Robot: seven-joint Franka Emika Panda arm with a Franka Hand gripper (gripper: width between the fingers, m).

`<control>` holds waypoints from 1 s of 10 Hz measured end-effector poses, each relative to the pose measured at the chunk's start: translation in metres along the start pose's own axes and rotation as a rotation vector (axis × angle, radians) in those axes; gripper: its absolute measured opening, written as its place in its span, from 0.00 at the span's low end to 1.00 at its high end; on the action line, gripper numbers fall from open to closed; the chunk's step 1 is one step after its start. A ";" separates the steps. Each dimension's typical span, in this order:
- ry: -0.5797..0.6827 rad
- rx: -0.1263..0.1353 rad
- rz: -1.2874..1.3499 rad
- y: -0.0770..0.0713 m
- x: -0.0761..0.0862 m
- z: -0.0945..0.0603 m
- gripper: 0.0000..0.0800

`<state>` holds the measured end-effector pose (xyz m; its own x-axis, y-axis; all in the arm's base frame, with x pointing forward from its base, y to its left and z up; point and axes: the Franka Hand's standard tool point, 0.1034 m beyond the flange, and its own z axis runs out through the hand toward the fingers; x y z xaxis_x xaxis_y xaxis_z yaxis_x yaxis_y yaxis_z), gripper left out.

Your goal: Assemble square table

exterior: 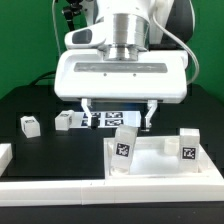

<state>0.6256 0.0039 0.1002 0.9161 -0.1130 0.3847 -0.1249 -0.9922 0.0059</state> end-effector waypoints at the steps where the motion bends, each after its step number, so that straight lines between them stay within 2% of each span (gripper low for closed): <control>1: -0.077 0.008 0.001 0.000 0.005 -0.001 0.81; 2: -0.125 0.012 0.006 0.002 0.007 0.000 0.81; 3: -0.189 0.013 0.017 -0.001 0.000 0.002 0.81; 6: -0.181 0.016 0.014 -0.001 0.002 0.003 0.81; 8: -0.261 0.076 0.060 0.007 -0.008 0.005 0.81; 9: -0.285 0.086 0.064 0.008 -0.009 0.006 0.81; 10: -0.282 0.085 0.063 0.008 -0.009 0.006 0.81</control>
Offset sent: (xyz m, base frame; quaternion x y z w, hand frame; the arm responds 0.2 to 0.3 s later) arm 0.0000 0.0000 0.0000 0.0000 0.0000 0.0000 1.0000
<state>0.6186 -0.0033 0.0909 0.9787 -0.1727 0.1108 -0.1629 -0.9824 -0.0918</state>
